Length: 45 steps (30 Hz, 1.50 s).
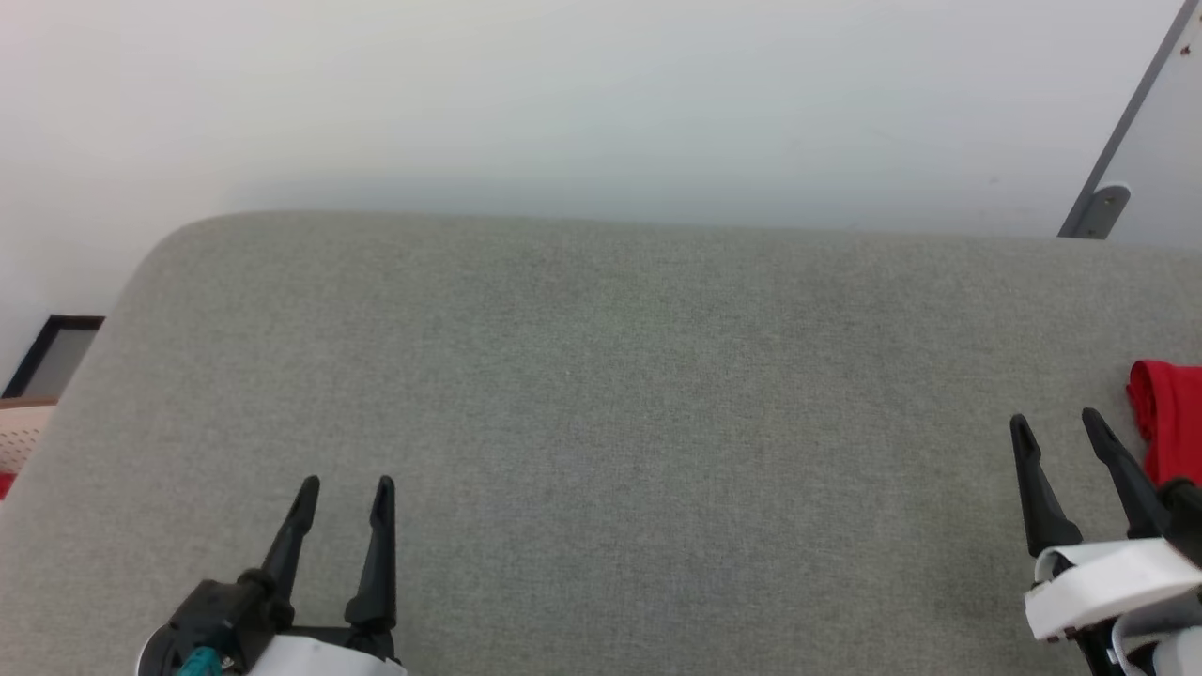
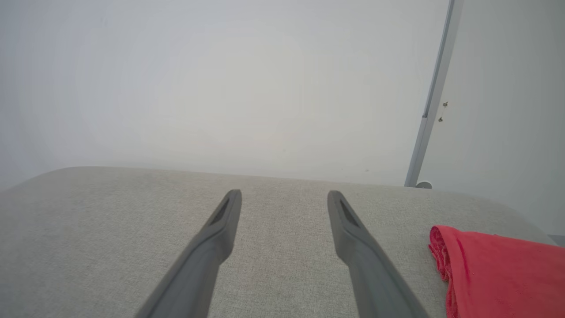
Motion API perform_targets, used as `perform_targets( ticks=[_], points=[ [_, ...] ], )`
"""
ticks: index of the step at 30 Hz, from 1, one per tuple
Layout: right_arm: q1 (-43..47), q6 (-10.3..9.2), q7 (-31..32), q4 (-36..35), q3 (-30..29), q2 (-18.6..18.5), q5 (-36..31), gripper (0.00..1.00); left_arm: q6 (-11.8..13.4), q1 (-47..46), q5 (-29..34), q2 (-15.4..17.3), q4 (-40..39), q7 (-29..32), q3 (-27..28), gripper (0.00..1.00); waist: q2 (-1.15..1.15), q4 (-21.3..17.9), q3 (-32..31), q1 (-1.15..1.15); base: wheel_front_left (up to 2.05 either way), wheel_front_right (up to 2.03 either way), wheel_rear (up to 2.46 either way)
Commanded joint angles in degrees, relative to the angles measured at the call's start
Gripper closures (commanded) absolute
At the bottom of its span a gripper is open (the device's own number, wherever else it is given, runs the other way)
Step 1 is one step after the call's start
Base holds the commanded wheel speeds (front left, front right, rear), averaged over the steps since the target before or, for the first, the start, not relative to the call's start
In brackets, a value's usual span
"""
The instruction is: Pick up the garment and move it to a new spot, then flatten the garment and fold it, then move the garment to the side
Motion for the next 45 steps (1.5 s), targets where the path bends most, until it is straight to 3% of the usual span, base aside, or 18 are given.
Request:
perform_targets(
  ticks=[1,8,23,45],
  points=[
    [1.9,-0.1,-0.2,-1.8,-0.9,0.3,-0.9,0.0,-0.1,0.9,-0.1,0.1,-0.5,0.0,-0.1,0.0,0.0,0.5,-0.8,0.0,0.0,0.0,0.0],
    [7.0,-0.1,-0.2,-7.1,-3.4,1.2,-2.2,0.0,-0.1,3.2,-0.6,1.0,-1.7,0.0,-0.7,0.0,0.0,0.6,-1.6,0.0,0.0,0.0,0.0],
    [13.6,-0.1,1.2,-15.6,-8.3,3.4,-3.2,0.0,-0.1,7.5,-0.6,-0.3,-5.3,0.0,0.7,0.0,0.0,1.2,-1.8,0.0,0.0,0.0,0.0],
    [15.2,-0.1,2.6,-20.1,-8.7,5.6,-2.9,0.0,-0.1,6.9,-1.1,0.4,-7.4,0.0,0.5,0.0,0.0,1.2,-0.3,0.0,0.0,0.0,0.0]
  ],
)
